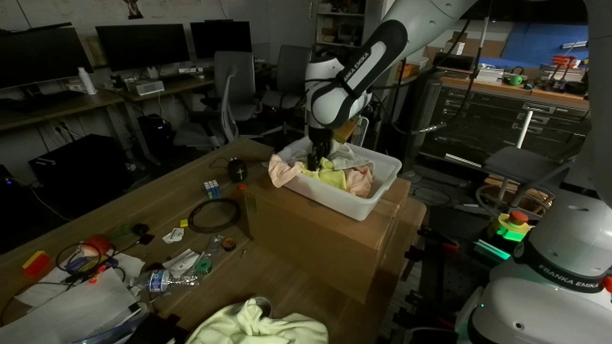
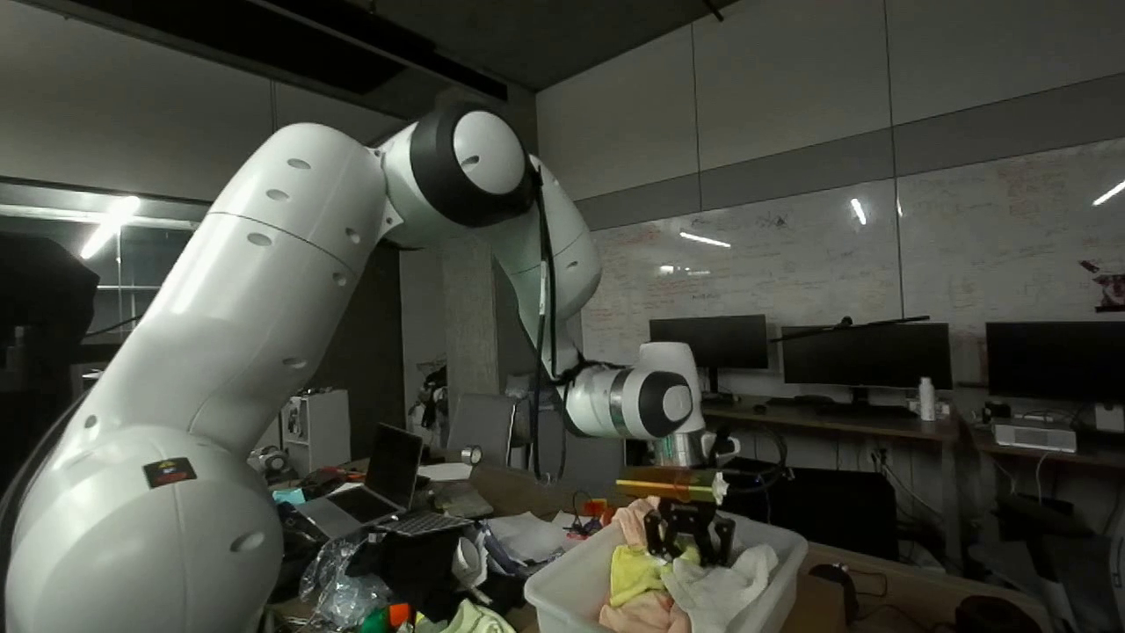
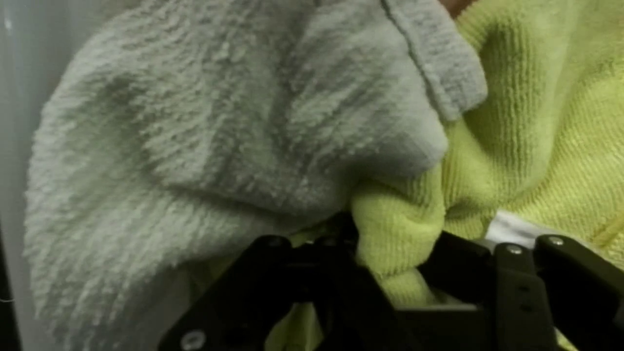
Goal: Remove all the objects from the white bowl
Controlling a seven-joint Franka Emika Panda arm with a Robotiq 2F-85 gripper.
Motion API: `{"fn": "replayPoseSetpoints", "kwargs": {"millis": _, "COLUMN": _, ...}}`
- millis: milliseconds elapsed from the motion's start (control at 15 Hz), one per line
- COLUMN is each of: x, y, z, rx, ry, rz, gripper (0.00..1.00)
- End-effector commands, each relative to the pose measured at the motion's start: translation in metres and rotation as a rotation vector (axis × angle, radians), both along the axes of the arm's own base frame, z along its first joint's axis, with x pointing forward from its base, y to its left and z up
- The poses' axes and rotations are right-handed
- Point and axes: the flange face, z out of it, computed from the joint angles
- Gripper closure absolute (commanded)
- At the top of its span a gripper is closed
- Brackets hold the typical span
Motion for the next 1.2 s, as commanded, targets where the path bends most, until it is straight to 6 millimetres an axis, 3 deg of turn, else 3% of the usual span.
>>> {"fn": "replayPoseSetpoints", "kwargs": {"millis": 0, "x": -0.017, "y": 0.010, "z": 0.060, "rx": 0.007, "ry": -0.051, "rz": -0.095, "gripper": 0.99}}
{"fn": "replayPoseSetpoints", "kwargs": {"millis": 333, "x": -0.039, "y": 0.032, "z": 0.151, "rx": 0.015, "ry": -0.167, "rz": -0.283, "gripper": 1.00}}
{"fn": "replayPoseSetpoints", "kwargs": {"millis": 667, "x": -0.059, "y": 0.076, "z": 0.253, "rx": 0.016, "ry": -0.327, "rz": -0.451, "gripper": 1.00}}
{"fn": "replayPoseSetpoints", "kwargs": {"millis": 867, "x": -0.071, "y": 0.123, "z": 0.309, "rx": 0.017, "ry": -0.403, "rz": -0.511, "gripper": 1.00}}
{"fn": "replayPoseSetpoints", "kwargs": {"millis": 1133, "x": -0.084, "y": 0.200, "z": 0.347, "rx": 0.041, "ry": -0.420, "rz": -0.471, "gripper": 1.00}}
